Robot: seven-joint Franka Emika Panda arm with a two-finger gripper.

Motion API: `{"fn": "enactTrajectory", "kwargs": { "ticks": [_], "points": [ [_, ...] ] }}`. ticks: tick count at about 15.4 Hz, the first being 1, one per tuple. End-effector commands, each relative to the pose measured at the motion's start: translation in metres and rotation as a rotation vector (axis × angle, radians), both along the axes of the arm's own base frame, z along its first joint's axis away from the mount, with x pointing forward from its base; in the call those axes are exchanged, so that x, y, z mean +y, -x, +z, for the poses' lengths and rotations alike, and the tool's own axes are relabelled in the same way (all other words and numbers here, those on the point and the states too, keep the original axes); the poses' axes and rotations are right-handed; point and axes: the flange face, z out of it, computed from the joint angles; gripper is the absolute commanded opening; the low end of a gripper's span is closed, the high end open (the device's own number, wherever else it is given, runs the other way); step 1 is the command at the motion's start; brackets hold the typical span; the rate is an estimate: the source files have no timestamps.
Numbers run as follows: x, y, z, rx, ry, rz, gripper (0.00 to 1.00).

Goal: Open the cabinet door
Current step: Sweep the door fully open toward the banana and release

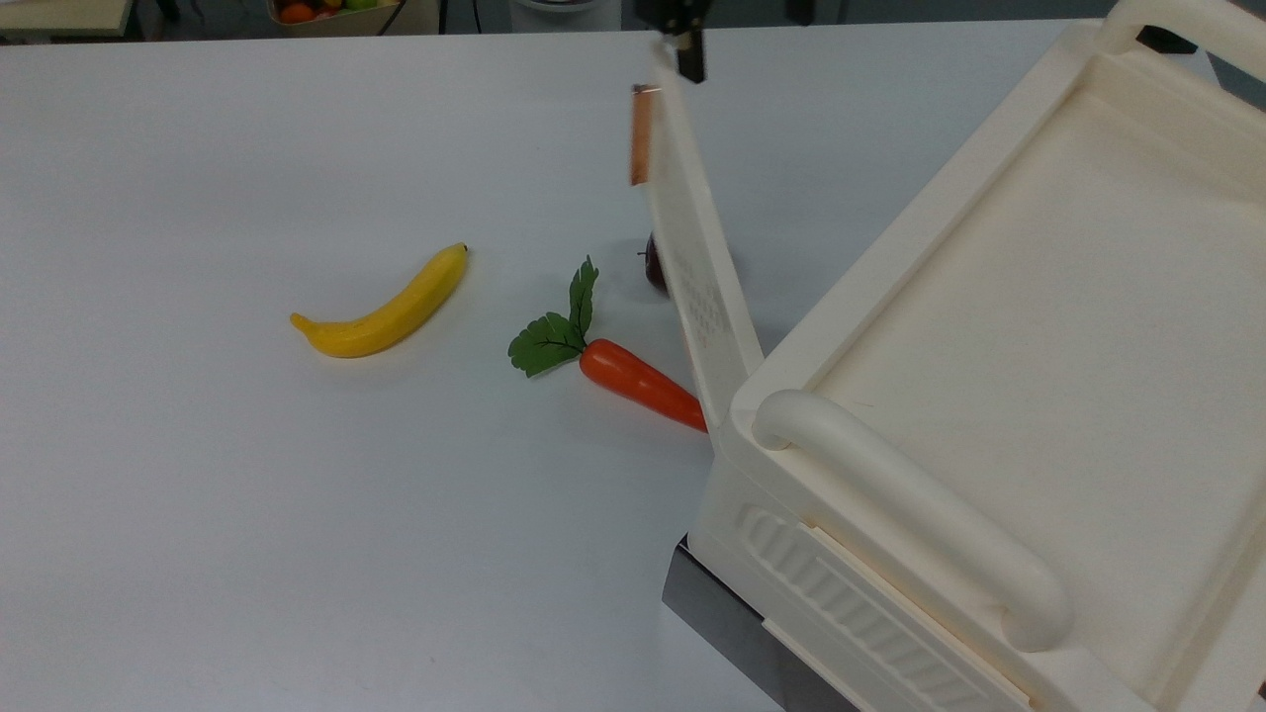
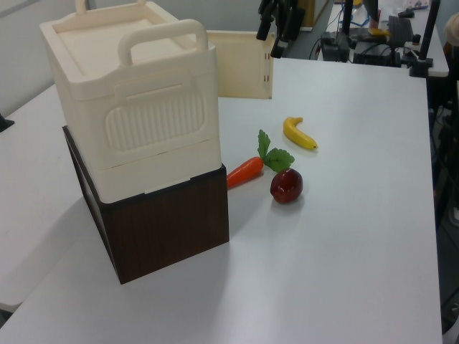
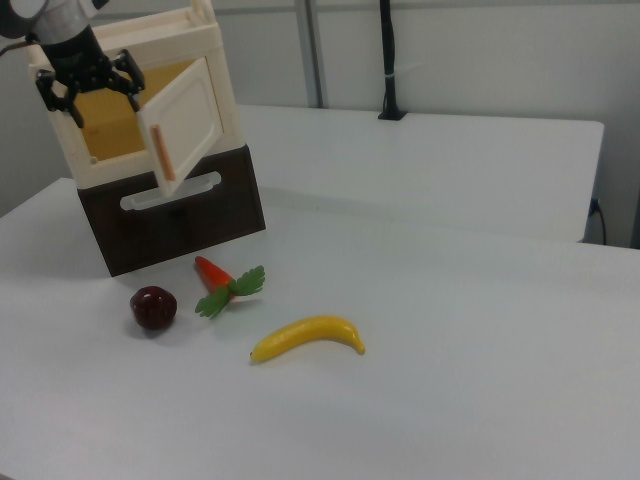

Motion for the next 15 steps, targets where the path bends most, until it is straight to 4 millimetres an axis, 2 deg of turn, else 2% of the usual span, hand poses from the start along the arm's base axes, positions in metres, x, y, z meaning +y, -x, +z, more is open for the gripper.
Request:
{"fn": "enactTrajectory", "kwargs": {
  "ticks": [1, 5, 8, 11, 15],
  "points": [
    [-0.041, -0.007, -0.011, 0.023, 0.040, -0.064, 1.00],
    [-0.071, -0.003, -0.016, 0.105, 0.057, -0.125, 1.00],
    [-0.089, -0.005, -0.021, 0.141, 0.046, -0.241, 1.00],
    [-0.121, -0.009, -0.039, 0.186, 0.035, -0.366, 1.00],
    [-0.161, -0.003, -0.060, 0.290, 0.062, -0.483, 1.00]
  ]
}}
